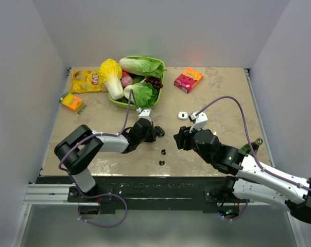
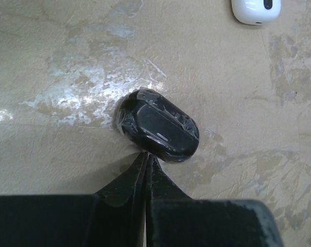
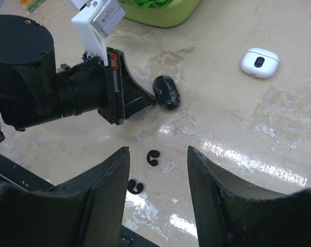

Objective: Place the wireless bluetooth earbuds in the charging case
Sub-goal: Pick up the charging case at the center of the board.

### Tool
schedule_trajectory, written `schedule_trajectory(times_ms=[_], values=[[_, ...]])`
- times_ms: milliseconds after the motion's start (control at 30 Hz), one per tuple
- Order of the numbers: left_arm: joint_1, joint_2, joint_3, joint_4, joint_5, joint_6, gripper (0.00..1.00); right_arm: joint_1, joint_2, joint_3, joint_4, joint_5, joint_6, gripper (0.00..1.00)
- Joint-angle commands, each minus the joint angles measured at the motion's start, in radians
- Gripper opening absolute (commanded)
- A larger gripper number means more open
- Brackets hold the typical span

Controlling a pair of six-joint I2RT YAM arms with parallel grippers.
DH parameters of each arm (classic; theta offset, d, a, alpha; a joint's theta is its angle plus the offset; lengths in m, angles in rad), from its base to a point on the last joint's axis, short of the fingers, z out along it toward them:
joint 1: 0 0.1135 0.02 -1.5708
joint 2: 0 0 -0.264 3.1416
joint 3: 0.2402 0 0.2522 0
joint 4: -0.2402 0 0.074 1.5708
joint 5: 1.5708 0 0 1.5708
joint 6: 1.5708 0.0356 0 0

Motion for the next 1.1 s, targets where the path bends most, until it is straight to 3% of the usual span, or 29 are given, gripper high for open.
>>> schedule_trajectory(times_ms=[0,167,267,300,367,433,467,667,767,867,967,1000,1067], values=[[0.003,0.031,0.048,0.056,0.05,0.012,0.07,-0.001,-0.015,0.006,0.01,0.008,0.001,0.52],[0.003,-0.041,0.016,0.024,0.012,0.023,0.13,-0.001,-0.034,0.014,-0.01,0.022,0.001,0.54],[0.003,-0.154,-0.025,-0.025,-0.046,0.051,0.27,-0.001,-0.052,0.015,-0.017,0.031,-0.001,0.58],[0.003,-0.183,-0.031,-0.042,-0.077,0.063,0.4,-0.001,-0.055,0.015,-0.016,0.039,-0.001,0.61],[0.003,-0.264,-0.048,-0.084,-0.106,0.096,0.52,0.0,-0.057,0.014,-0.017,0.049,-0.01,0.64],[0.003,-0.305,-0.053,-0.107,-0.146,0.116,0.8,-0.001,-0.055,0.017,-0.02,0.072,-0.019,0.68],[0.003,-0.328,-0.051,-0.116,-0.157,0.136,1.0,-0.001,-0.052,0.017,-0.022,0.077,-0.025,0.69],[0.003,-0.282,-0.07,0.011,-0.034,0.29,0.98,-0.001,-0.055,0.001,0.019,0.002,-0.056,0.72],[0.004,-0.195,0.032,-0.115,0.044,0.324,0.98,-0.001,-0.069,0.02,0.0,-0.019,-0.039,0.71],[0.007,-0.148,0.085,-0.191,-0.026,0.281,0.92,-0.003,-0.084,0.04,-0.028,-0.021,-0.028,0.7],[0.009,-0.191,0.004,-0.101,-0.011,0.249,0.76,-0.001,-0.115,0.024,-0.028,-0.018,-0.022,0.68],[0.009,-0.202,-0.023,-0.067,0.022,0.247,0.61,-0.001,-0.121,0.015,-0.03,-0.01,-0.021,0.68],[0.009,-0.204,-0.066,-0.018,0.036,0.232,0.43,-0.001,-0.133,0.007,-0.031,-0.003,-0.018,0.68]])
